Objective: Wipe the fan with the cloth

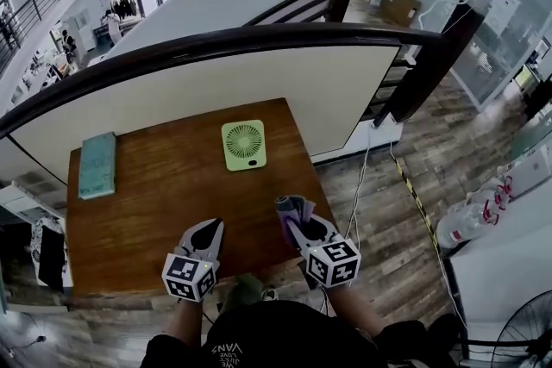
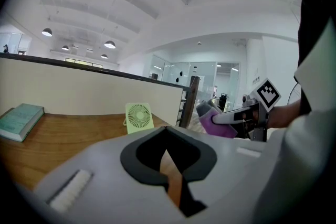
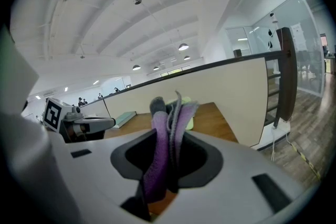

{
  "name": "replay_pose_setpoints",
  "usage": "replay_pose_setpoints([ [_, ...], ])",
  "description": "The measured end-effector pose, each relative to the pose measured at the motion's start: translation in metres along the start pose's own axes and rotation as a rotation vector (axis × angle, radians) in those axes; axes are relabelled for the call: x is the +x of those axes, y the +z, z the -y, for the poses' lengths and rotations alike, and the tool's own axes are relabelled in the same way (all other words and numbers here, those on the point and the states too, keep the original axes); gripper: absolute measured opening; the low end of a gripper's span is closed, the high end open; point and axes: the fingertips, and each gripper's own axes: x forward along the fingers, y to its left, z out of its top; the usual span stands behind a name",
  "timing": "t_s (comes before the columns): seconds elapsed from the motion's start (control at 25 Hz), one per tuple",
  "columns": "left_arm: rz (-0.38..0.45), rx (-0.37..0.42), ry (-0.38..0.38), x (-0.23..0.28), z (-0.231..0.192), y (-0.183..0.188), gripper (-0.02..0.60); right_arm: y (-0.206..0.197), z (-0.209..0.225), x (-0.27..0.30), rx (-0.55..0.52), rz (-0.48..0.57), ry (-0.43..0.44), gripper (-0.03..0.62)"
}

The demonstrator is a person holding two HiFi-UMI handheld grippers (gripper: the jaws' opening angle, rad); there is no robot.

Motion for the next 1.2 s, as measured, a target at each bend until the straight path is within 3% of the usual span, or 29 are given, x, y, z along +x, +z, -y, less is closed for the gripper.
replay_pose_setpoints([
  [0.2,-0.021,0.000,0.027,-0.009,0.008,-0.011,0.011,-0.010,-0.008,-0.010,-0.023,-0.010,0.009,0.110],
  [1.2,-0.068,-0.003,0.013,-0.016,0.014,-0.031,0.011,-0.028,-0.017,-0.015,-0.027,-0.040,0.012,0.110],
])
